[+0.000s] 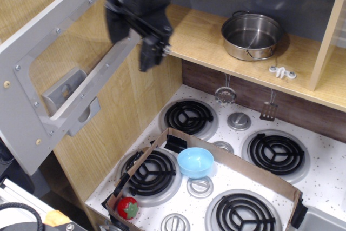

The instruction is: Close microwave

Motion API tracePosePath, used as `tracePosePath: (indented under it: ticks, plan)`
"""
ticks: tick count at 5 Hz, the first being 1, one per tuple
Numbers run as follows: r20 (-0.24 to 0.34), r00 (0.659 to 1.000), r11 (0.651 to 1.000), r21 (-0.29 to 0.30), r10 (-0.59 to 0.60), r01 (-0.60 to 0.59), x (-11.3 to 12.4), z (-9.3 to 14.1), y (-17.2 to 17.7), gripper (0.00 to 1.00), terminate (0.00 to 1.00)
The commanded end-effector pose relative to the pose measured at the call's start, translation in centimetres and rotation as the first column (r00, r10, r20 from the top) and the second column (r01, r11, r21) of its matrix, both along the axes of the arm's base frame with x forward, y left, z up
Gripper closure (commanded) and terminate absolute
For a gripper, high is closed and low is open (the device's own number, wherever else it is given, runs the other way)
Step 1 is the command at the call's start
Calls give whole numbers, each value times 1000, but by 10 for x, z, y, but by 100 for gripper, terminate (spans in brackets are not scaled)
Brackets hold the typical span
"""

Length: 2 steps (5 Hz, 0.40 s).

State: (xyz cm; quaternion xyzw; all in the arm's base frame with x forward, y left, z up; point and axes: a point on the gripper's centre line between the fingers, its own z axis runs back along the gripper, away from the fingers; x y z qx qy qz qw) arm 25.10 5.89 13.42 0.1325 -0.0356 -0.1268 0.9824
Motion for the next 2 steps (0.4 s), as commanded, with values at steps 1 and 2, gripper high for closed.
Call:
tracePosePath:
  ticks: [1,2]
  plan:
    - [32,998,992,111,63,-66,-43,41,11,0,0]
    - [52,991,978,162,125,-132,-63,45,22,0,0]
